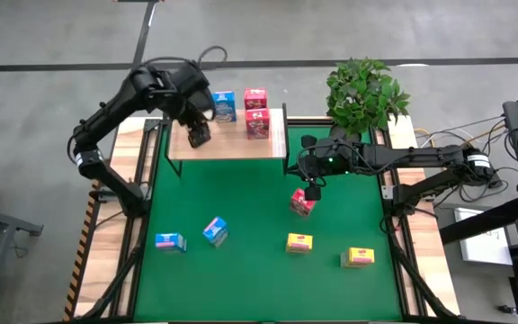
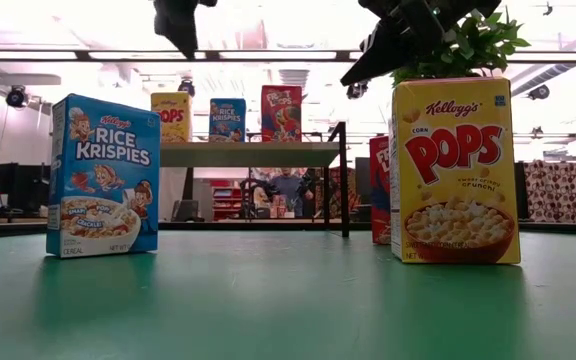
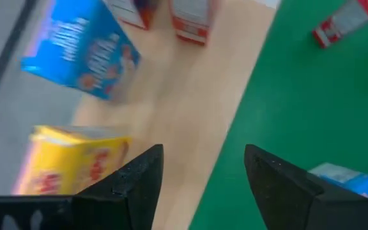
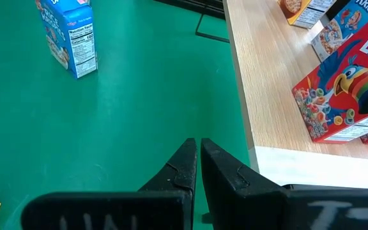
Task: Stack cereal on shelf
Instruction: Adjust the yellow cereal on the shelf
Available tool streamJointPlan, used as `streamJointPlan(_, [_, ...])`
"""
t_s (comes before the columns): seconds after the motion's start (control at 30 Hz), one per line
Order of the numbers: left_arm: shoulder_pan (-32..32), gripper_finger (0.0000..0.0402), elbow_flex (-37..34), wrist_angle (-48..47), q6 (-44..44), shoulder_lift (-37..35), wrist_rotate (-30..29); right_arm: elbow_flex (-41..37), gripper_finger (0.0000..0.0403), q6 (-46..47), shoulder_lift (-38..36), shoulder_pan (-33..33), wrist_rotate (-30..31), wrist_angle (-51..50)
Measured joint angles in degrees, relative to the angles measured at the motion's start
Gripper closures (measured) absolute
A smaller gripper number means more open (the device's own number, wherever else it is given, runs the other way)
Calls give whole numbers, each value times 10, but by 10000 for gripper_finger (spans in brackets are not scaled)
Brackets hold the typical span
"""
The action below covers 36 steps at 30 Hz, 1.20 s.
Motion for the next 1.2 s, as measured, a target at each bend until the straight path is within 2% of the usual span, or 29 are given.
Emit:
streamJointPlan(0.17, [-28, 223, -84, 19, -15, -7, -54, 0, 390, 0, 0, 0, 0, 0])
streamJointPlan(0.23, [-34, 233, -121, 27, -22, -11, -109, 0, 390, 1, 0, 0, 0, 0])
streamJointPlan(0.37, [-34, 252, -192, 53, -61, -14, -256, 0, 390, 1, 0, 0, 0, 0])
streamJointPlan(0.5, [-33, 267, -250, 97, -65, -17, -328, 0, 390, 1, 0, 0, 0, 0])
streamJointPlan(0.73, [-33, 288, -299, 171, -46, -17, -352, 0, 390, 1, 0, 0, 0, 1])
streamJointPlan(1.2, [-26, 295, -323, 180, -46, -17, -361, 0, 390, 2, 0, 0, 0, 1])
